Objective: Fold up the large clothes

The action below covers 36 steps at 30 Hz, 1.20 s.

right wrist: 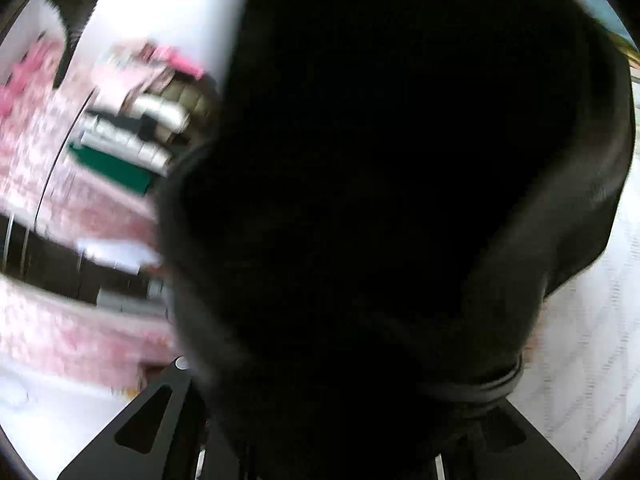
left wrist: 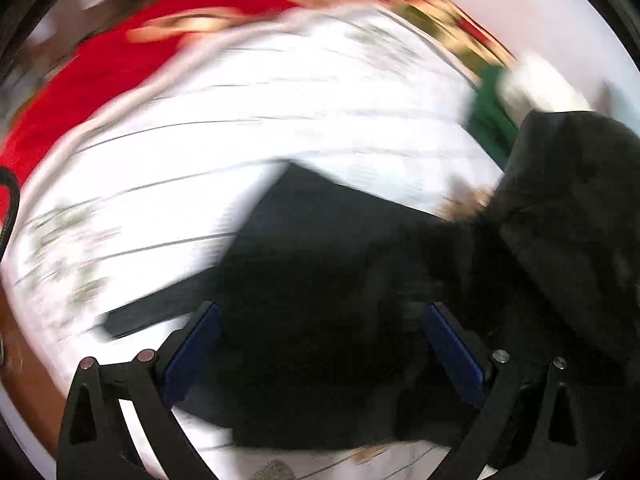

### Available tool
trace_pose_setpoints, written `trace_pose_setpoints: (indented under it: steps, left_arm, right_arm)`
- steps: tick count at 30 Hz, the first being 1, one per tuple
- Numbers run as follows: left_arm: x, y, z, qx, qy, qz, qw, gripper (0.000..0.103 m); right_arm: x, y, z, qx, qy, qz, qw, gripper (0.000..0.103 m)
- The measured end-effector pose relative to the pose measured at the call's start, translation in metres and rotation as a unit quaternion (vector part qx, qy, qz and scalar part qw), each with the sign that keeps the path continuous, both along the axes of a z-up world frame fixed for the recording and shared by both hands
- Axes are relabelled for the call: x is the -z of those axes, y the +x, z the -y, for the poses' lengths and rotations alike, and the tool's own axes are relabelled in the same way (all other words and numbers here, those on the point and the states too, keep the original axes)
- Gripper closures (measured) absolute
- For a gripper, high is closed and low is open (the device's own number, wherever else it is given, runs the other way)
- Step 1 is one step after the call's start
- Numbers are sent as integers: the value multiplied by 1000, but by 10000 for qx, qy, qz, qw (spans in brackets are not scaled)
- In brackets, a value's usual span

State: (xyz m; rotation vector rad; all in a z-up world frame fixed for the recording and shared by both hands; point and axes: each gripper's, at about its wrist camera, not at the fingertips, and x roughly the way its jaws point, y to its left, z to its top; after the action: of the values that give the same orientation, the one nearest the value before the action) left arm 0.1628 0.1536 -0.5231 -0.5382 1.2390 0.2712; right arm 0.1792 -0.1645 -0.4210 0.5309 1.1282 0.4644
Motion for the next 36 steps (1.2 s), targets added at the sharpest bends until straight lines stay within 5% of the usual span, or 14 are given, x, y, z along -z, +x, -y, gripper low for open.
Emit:
trace_pose_setpoints:
  steps: [5, 12, 14, 16, 20, 23, 24, 25, 27, 32, 35, 36]
  left_arm:
    - [-7, -82, -63, -968, 419, -287, 9940, 0]
    - [-21, -156, -109, -1880, 1052, -667, 9742, 2]
    - [-30, -162, -113, -1970, 1084, -538, 9729, 2]
    - [-50, -166, -117, -2078, 1182, -361, 9703, 1]
    - [-84, -157, -112, -2134, 1225, 49, 9692, 1]
    - [-94, -138, -99, -1923, 1270, 317, 9726, 1]
    - [-89, -129, -90, -1797, 1299, 319, 9746, 1]
    - [-84, -122, -85, -1733, 1276, 298, 9761, 1]
    - [-63, -108, -74, -1569, 1083, 243, 9814, 1]
    - [2, -72, -51, -1110, 1177, -257, 9865, 1]
    - [35, -61, -46, -890, 1278, -553, 9863, 1]
    - [43, -59, -44, -805, 1337, -622, 9858, 1]
  right_arm:
    - [45, 0, -114, -1123, -110, -245, 9933, 86]
    - [152, -28, -224, -2441, -730, -1559, 9543, 76]
    - [144, -25, -222, -2541, -426, -1564, 9535, 61]
    - [125, -21, -211, -2669, 226, -1714, 9481, 12]
    - [78, -9, -174, -2731, 1193, -2011, 9331, 9]
    - [57, 10, -127, -2241, 1144, -1909, 9488, 10]
    - [52, 23, -112, -1965, 901, -1805, 9595, 12]
    - [48, 1, -107, -1895, 710, -1717, 9641, 30]
    - [58, 38, -107, -1798, 70, -1670, 9694, 68]
    - [134, 93, -159, -2265, -1119, -2121, 9441, 77]
    - [191, 109, -196, -2260, -1829, -2332, 9279, 103]
    - [205, 104, -193, -2177, -1757, -2430, 9288, 103]
